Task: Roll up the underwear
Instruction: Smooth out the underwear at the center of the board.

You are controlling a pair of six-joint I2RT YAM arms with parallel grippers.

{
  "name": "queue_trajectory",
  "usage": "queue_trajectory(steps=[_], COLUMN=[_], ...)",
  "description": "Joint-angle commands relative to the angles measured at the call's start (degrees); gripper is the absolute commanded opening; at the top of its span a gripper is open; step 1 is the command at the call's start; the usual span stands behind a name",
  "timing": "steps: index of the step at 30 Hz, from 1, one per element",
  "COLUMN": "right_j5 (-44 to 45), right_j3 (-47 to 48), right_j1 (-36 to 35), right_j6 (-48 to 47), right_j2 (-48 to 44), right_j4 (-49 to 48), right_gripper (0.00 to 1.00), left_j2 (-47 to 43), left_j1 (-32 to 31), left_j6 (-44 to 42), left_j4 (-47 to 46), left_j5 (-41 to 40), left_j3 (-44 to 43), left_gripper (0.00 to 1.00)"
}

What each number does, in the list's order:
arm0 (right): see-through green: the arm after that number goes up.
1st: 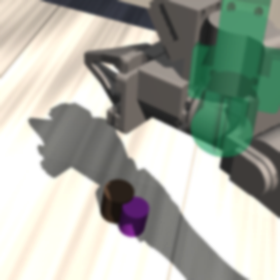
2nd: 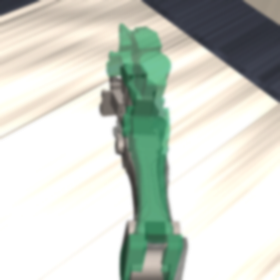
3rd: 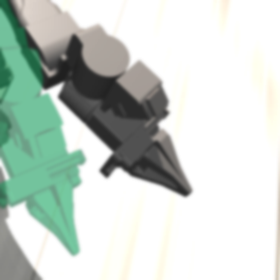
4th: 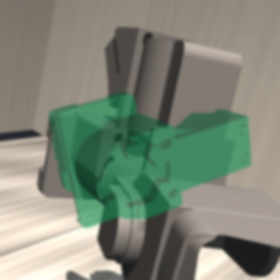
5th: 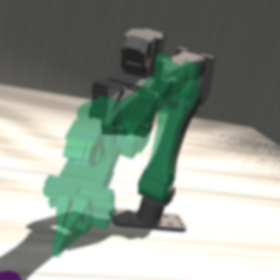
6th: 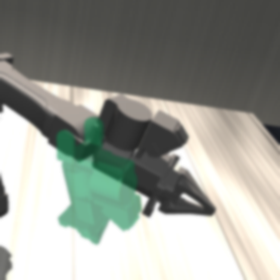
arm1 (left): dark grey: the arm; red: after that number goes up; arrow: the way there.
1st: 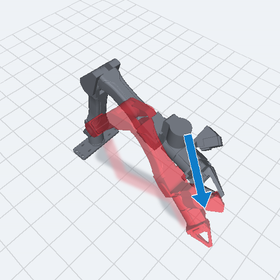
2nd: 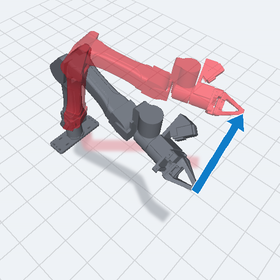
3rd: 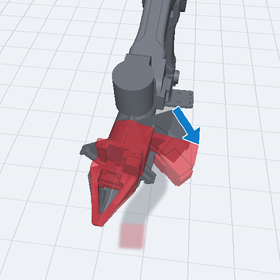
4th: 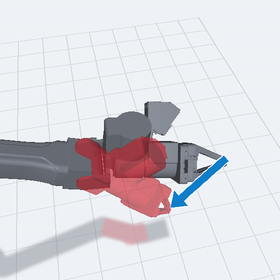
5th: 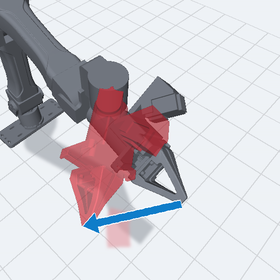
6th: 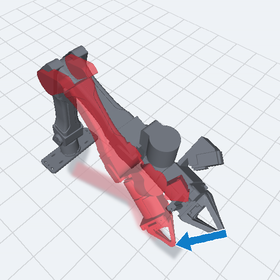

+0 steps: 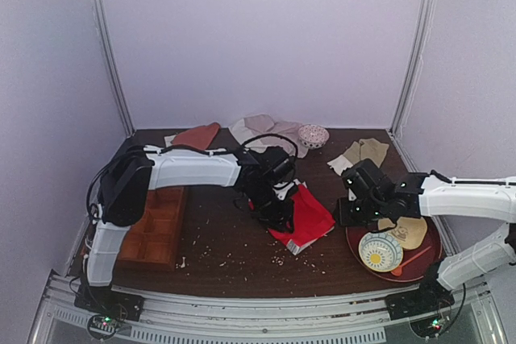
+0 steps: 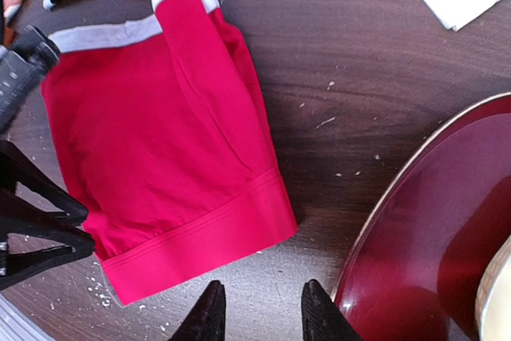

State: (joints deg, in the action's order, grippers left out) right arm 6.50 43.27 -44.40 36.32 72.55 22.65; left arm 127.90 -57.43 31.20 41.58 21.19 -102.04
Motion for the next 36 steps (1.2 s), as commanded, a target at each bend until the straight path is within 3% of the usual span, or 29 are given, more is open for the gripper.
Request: queue_trajectory(steps=[1,20,23,25,27,36], right_j5=[-1.6,-2.0,-2.5,-2.4,-2.2,-0.9], right_j3=[1.7,8.8,10.0,10.3,10.1,10.8], right_j1=[0.0,3.6,4.0,4.3,4.7,4.8], right_j6=[-0.3,-2.8,-2.9,-2.4,-2.1,-3.4], right_j2=[3.1,17.9,19.5,20.2,20.2,15.4], right_j4=[-0.8,-3.9,-4.1,-3.7,-3.4,0.2], right_gripper=[0.33,0.34,0.28,0.18,0.16,0.35], left_j2=[-1.6,0.7,1.3,1.7,1.9,2.7], left_j1=[-0.1,-0.2,-0.2,-0.2,-0.2,-0.2], left_j6=[-0.7,-0.1,-0.2,-0.2,-0.3,-0.3], left_j4=[0.4,-4.7,-4.7,-4.7,-4.7,-4.6], left_j5=[0.0,4.7,4.5,4.4,4.3,4.6], left_j3=[-1.3,1.7,1.3,1.2,1.1,0.6], left_gripper=[0.31,0.3,0.3,0.3,0.3,0.3])
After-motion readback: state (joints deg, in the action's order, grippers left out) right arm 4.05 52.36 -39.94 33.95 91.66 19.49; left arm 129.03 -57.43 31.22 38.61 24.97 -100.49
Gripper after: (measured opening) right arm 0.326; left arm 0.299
